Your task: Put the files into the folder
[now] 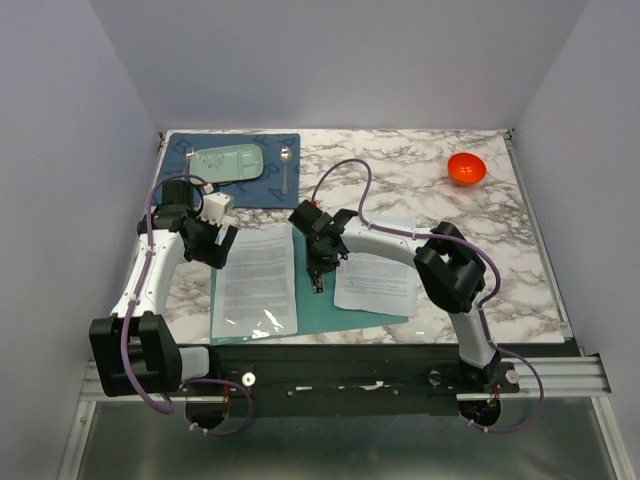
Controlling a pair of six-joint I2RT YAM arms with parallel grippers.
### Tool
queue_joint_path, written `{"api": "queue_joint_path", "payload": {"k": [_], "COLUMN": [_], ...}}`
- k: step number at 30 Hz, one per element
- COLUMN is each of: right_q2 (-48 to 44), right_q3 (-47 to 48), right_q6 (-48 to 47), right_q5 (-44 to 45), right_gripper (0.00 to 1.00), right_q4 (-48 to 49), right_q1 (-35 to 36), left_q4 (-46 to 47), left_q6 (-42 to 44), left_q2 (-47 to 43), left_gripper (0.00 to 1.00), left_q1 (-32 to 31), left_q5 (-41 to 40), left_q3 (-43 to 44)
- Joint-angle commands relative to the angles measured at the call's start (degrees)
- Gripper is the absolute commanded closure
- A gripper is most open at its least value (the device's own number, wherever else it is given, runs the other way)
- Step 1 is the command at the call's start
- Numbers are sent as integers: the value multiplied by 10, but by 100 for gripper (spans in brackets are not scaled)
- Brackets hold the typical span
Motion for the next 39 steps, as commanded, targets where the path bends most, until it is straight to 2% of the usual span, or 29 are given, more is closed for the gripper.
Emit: {"api": "queue_joint_path", "payload": {"k": [1, 6, 12, 15, 19, 22, 23, 26, 31, 34, 36, 39], "right_q2": [28, 18, -10, -16, -21, -32, -41, -73, -133, -181, -213, -230], "right_q3": [-23, -69, -129, -123, -83, -49, -45, -34, -76, -141, -221, -302], "right_q6": [42, 84, 120, 117, 92, 71, 68, 46, 25, 45, 69, 97], "right_q5": [36, 54, 46, 43, 43, 50, 52, 47, 14, -30, -56, -103], "right_gripper": [80, 84, 85, 83, 76, 61, 52, 44, 45, 53, 62, 66], "right_q4": [-31, -31, 12, 22, 28, 13, 13, 14, 42, 102, 162, 228], "right_q1": [5, -1, -16, -18, -18, -23, -25, -31, -32, -31, -32, -32], "left_q4": [-11, -12, -16, -15, -18, -29, -31, -42, -48, -47, -46, -31], "left_q6": [17, 17, 16, 14, 7, 2, -1, -12, -37, -63, -79, -109], "left_q2": [-19, -20, -19, -22, -23, -29, -31, -37, -48, -48, -45, -28], "left_gripper": [1, 1, 1, 1, 1, 1, 1, 1, 1, 2, 4, 6], "left_q1": [-2, -1, -2, -2, -3, -4, -4, -8, -34, -74, -110, -162], "left_q5": [4, 6, 8, 8, 11, 21, 25, 41, 53, 63, 67, 62], "left_q3": [-7, -2, 5, 7, 12, 19, 22, 33, 41, 45, 53, 62]}}
